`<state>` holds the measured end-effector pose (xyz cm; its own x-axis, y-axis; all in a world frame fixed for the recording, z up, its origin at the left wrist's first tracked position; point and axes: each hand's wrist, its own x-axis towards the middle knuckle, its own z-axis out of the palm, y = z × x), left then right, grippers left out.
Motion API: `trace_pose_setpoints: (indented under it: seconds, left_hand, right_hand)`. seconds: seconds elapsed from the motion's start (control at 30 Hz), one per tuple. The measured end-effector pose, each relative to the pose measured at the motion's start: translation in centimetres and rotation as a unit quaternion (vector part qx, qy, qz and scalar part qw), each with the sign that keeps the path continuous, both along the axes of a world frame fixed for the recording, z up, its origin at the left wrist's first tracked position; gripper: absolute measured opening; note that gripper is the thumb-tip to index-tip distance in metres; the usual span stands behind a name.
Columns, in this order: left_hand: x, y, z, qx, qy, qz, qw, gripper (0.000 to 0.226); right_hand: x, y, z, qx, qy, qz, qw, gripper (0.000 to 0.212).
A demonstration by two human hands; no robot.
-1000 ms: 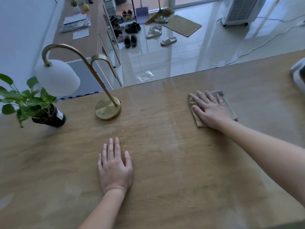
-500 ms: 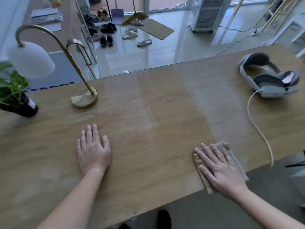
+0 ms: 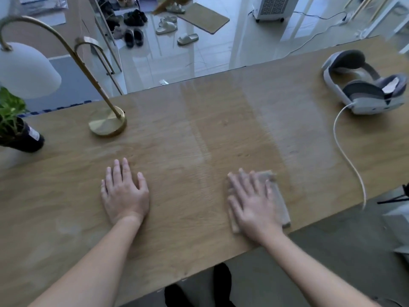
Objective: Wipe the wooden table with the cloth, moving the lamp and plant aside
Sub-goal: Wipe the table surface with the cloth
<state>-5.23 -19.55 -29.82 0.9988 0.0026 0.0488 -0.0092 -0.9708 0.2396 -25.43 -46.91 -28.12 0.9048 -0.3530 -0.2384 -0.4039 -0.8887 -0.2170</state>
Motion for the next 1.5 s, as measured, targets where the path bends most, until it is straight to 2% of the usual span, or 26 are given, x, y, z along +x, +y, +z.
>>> trace_pose_setpoints:
  seconds: [0.07,0.13,0.27,0.33,0.4,0.47,0.57,0.67,0.8,0.93,1.0,1.1,1.17,1.23,1.33,1.5]
  left_hand:
    - [-0.1,0.0,0.0,-0.003,0.003,-0.003,1.000,0.075]
    - [-0.1,-0.1,-0.1,-0.006,0.002,-0.004,1.000,0.075]
    - [0.0,-0.1,-0.2,-0.004,0.001,-0.007,1.000,0.075]
    - [0.1,-0.1,-0.2,-0.004,-0.003,-0.007,1.000,0.075]
    - [0.0,-0.1,-0.2,-0.006,-0.002,-0.009,1.000,0.075]
    - [-0.1,-0.2,-0.3,-0.008,-0.002,-0.008,1.000,0.075]
    - [-0.3,0.1,-0.2,-0.014,0.009,-0.015,1.000,0.074]
    - [-0.3,0.9,-0.2,-0.010,0.021,-0.040,0.999,0.066]
    - [0.5,2.8,0.3,-0.015,0.019,-0.063,0.998,0.063]
    - [2.6,4.9,0.3,-0.010,-0.004,0.026,1.000,0.065]
    - [2.7,4.6,0.0,-0.010,-0.005,0.036,0.999,0.067]
    - [2.5,4.5,-0.2,-0.008,-0.008,0.040,0.999,0.069]
    - [2.4,4.6,0.0,-0.005,-0.001,0.040,0.999,0.067]
    - [2.5,4.6,0.2,-0.005,-0.001,0.046,0.999,0.066]
    - [2.5,4.4,0.1,-0.007,-0.004,0.053,0.999,0.065]
    - [3.0,4.6,-0.2,0.001,-0.008,0.051,0.999,0.070]
  right_hand:
    - [-4.3,2.0,0.1,-0.002,-0.010,0.058,0.998,0.061]
    - [-7.2,-0.5,-0.2,-0.033,-0.016,0.071,0.997,0.058]
    - [-6.8,-6.6,-0.5,-0.052,0.005,-0.055,0.997,0.058]
    - [-4.1,-6.1,-1.0,-0.049,-0.013,-0.133,0.990,0.059]
    - [-1.2,-3.9,-1.1,-0.037,-0.028,-0.171,0.984,0.060]
    - [0.7,-0.3,-0.7,-0.026,-0.029,-0.119,0.992,0.061]
    - [-1.1,4.9,-0.2,0.005,-0.025,0.023,0.999,0.060]
    - [-5.8,3.7,-0.5,-0.015,-0.027,0.073,0.997,0.059]
    - [-6.6,-3.6,0.1,-0.014,0.004,-0.007,1.000,0.057]
    - [0.4,-5.8,-0.4,-0.026,-0.014,-0.139,0.990,0.060]
    - [3.9,-4.4,-0.8,-0.037,-0.018,-0.156,0.987,0.059]
    - [5.8,0.9,-1.1,-0.034,-0.049,-0.019,0.998,0.058]
    - [3.5,4.8,-1.4,-0.024,-0.072,0.085,0.993,0.057]
    - [0.3,6.6,-1.7,-0.034,-0.082,0.144,0.986,0.058]
    - [-2.6,6.0,-1.8,-0.052,-0.064,0.158,0.984,0.057]
    - [1.2,5.2,-0.8,-0.028,-0.006,0.163,0.986,0.057]
